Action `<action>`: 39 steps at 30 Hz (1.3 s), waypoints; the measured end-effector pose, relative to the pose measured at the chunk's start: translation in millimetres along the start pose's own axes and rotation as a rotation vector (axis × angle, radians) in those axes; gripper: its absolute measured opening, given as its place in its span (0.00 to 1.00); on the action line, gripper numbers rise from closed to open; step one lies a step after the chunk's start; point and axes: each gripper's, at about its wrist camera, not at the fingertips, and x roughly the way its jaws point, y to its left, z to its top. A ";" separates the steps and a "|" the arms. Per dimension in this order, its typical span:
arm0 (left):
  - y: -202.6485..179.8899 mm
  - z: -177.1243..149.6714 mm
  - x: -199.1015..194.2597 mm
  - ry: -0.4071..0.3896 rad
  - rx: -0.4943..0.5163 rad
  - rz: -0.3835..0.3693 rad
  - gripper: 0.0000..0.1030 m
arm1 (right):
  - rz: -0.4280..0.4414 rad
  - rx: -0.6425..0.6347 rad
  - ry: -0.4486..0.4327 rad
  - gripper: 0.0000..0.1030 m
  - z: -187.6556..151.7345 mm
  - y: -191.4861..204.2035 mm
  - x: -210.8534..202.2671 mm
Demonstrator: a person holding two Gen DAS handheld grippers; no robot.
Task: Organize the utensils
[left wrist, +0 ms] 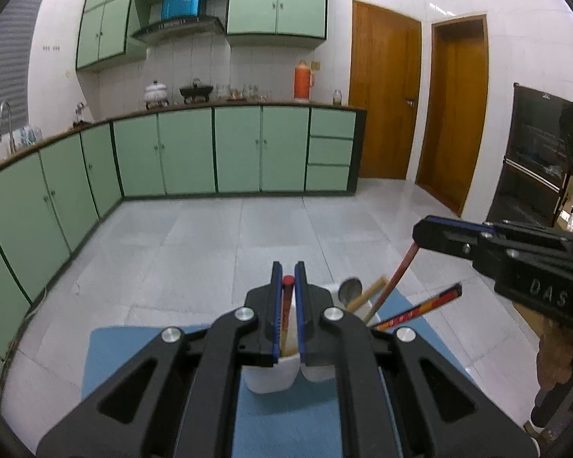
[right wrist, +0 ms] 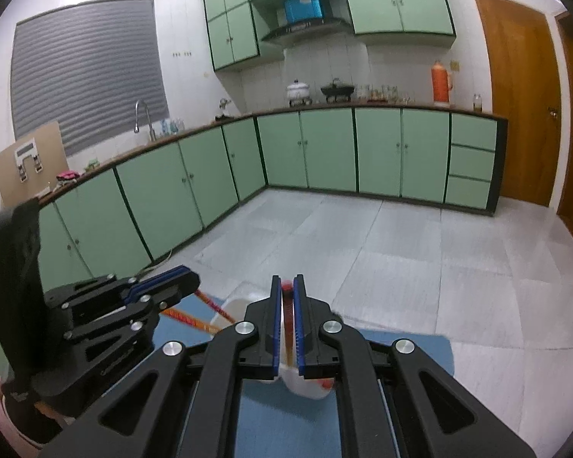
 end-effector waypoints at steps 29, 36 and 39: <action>-6.7 -41.3 -158.0 -0.133 -0.064 0.134 0.93 | -0.134 0.117 -0.105 0.94 -80.7 15.3 -146.3; -13.7 -53.5 -184.9 -0.131 -0.061 0.116 0.94 | -0.116 0.079 -0.118 0.94 -82.7 35.8 -163.4; -15.6 -55.4 -194.5 -0.135 -0.057 0.112 0.94 | -0.105 0.066 -0.131 0.94 -84.4 42.3 -172.3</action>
